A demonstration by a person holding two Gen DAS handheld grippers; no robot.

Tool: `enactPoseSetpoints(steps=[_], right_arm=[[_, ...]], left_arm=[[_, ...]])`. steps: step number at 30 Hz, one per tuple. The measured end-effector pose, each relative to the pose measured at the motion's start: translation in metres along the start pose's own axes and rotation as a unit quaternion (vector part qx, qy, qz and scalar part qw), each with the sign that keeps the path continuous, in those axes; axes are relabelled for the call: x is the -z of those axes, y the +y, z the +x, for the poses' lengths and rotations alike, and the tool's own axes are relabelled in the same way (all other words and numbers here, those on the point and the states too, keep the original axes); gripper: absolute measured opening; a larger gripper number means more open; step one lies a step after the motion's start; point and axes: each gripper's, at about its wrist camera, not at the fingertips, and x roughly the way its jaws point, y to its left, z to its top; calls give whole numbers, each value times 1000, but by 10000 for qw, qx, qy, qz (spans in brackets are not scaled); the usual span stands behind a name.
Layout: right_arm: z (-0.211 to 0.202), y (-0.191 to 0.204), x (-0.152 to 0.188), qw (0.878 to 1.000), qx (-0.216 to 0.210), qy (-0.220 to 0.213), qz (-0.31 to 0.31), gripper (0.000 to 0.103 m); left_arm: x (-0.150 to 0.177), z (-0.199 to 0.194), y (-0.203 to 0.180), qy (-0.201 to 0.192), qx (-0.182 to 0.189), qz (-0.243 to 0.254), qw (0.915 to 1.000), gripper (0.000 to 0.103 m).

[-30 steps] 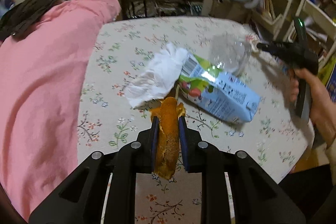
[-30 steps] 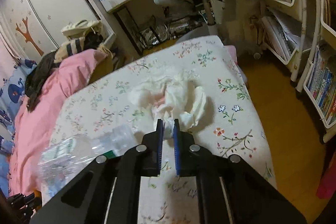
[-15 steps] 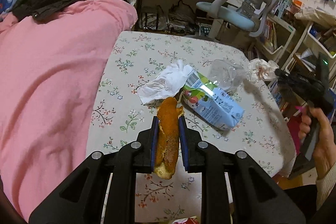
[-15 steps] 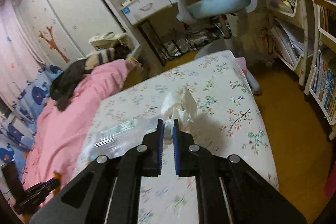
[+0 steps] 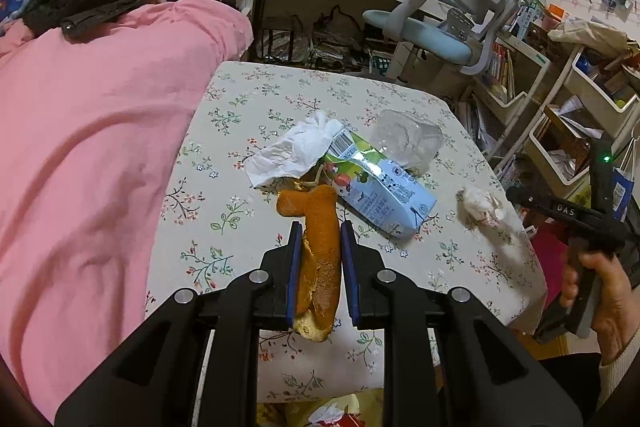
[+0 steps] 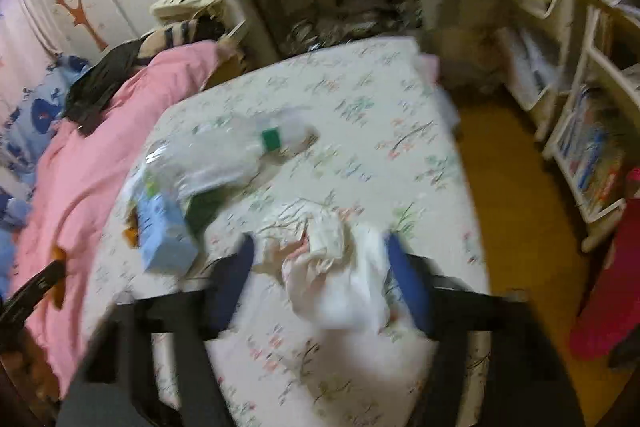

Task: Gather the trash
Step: 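Carry the tissue to the yellow bin with the right gripper while the left gripper holds the bread roll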

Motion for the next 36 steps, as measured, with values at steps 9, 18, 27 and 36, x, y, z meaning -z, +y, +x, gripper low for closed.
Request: enactPoseSetpoints(steps=[9,18,27,36], right_arm=[[45,26,8,9956,299,557,-698,69],[24,30,12,9961,-221,410,-749,15],[-21,52,15,9931,-947,-220,-662,15],[-55,72,34,9860,-1328,-653,-771,15]], left_arm=[[-2,1,-3,4,-14,122,9999,18],[-5,-5,-3,-106,85,74,9999,18],[-3,-20,-6,-333,-7,31,9994,18],[25,-41,-19,-450,-44,45,9990,18]])
